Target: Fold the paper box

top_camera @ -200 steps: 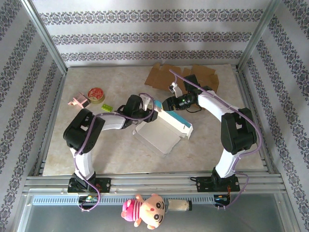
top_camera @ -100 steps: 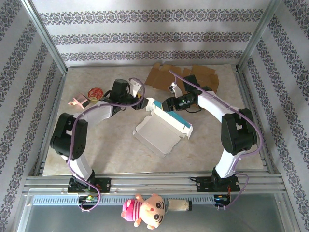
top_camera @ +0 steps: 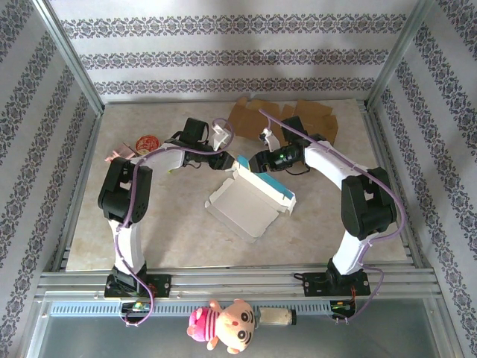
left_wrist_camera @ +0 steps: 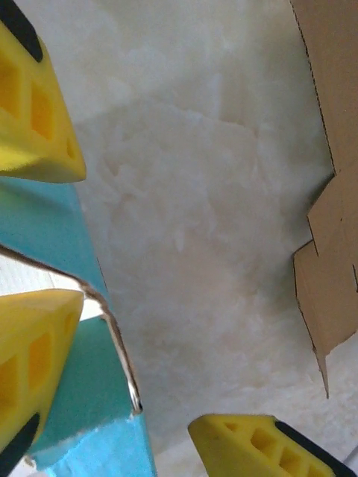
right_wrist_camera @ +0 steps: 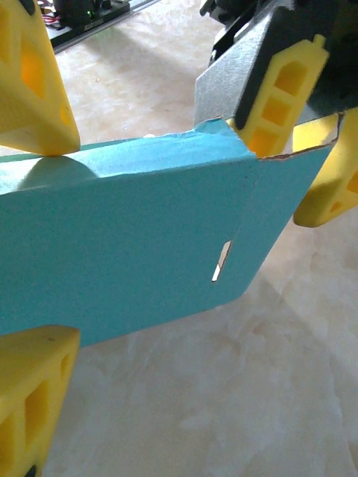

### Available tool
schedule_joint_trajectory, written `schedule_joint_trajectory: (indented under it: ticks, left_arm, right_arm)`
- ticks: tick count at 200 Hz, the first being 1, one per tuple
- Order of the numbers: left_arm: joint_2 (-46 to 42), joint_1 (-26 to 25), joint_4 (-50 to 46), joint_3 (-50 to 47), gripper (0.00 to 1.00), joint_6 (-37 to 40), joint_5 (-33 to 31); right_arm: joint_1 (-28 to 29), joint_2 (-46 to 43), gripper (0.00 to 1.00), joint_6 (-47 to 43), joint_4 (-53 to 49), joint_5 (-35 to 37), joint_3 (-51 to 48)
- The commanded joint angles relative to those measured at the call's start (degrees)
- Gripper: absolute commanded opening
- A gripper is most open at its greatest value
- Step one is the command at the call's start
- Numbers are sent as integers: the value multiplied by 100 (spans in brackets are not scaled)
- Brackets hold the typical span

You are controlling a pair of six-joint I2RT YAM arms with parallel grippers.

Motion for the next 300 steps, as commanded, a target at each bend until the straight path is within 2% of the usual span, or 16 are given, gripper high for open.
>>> schedule_joint_trajectory:
  ticks: [1, 24, 52, 88, 115, 150, 236, 270, 300]
  left_arm:
    - [-63, 59, 183, -149, 32, -175, 318]
    - [-200, 18, 349, -394, 20, -224, 267]
    - [-405, -20, 700, -605, 9, -737, -196]
    - [-592, -150, 1093, -614, 9, -1416, -191]
    - [-758, -272, 1006, -589, 9, -1106, -405]
    - [-789, -273, 290, -316, 5, -629, -686]
    - [-749, -317, -143, -45, 4, -454, -862]
    - [-622, -320, -456, 184, 4, -470, -905]
    - [-646, -328, -454, 220, 4, -526, -923]
  right_arm:
    - [81, -148, 62, -15, -11, 145, -94]
    - [101, -201, 62, 103, 87, 113, -70]
    - [126, -250, 61, 209, 122, 135, -97]
    - [178, -246, 60, 272, 241, 203, -241]
    - [191, -258, 61, 285, 187, 239, -252]
    - [174, -477, 63, 209, 54, 259, -338]
    - [169, -1039, 67, 164, -23, 356, -531]
    - [165, -1041, 65, -123, -158, 651, -560]
    - [175, -954, 53, -186, -136, 702, -578]
